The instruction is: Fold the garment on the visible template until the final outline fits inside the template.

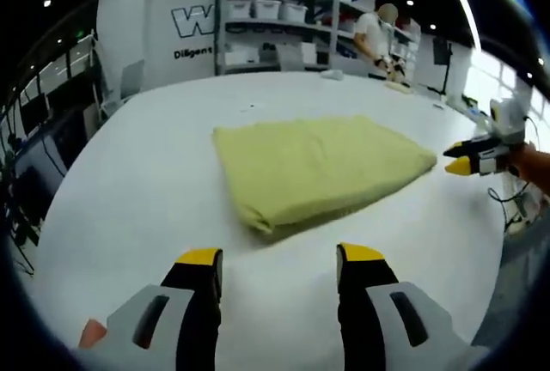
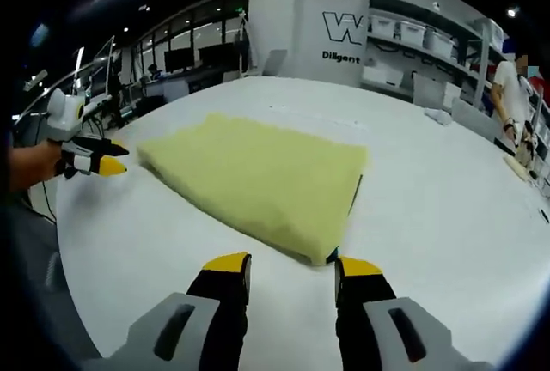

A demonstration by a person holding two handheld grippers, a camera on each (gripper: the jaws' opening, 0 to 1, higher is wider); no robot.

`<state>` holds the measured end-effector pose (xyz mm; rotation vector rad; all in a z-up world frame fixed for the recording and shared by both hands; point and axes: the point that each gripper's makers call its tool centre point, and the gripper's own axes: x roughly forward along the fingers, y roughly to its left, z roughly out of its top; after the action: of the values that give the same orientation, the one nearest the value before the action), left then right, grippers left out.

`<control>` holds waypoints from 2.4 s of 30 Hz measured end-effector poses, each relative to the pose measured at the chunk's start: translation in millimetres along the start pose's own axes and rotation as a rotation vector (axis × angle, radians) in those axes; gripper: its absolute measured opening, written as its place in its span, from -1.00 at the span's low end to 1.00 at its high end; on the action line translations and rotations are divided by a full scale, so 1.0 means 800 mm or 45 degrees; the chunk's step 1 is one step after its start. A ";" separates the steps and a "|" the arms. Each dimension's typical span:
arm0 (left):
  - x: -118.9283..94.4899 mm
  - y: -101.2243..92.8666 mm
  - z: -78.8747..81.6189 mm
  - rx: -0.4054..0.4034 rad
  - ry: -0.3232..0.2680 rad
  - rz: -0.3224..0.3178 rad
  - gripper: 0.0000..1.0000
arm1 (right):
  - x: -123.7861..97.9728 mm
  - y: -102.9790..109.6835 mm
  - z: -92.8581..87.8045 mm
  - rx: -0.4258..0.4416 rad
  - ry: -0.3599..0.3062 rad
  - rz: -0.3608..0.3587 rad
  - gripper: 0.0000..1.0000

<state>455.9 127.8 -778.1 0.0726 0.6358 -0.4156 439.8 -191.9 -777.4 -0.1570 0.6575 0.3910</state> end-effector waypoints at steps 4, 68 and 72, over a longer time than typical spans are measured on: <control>0.007 0.002 0.000 -0.004 0.003 -0.001 -0.10 | 0.011 -0.006 -0.004 -0.009 0.037 -0.006 -0.46; 0.024 0.021 -0.007 0.081 0.081 0.000 -1.00 | 0.014 -0.035 -0.003 -0.084 0.086 -0.090 -1.00; 0.019 0.029 -0.011 0.056 0.085 0.020 -1.00 | 0.014 -0.035 0.000 -0.087 0.083 -0.091 -1.00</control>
<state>471.3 145.1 -795.2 0.1337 0.6916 -0.4132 459.3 -214.1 -784.3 -0.2583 0.7007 0.3408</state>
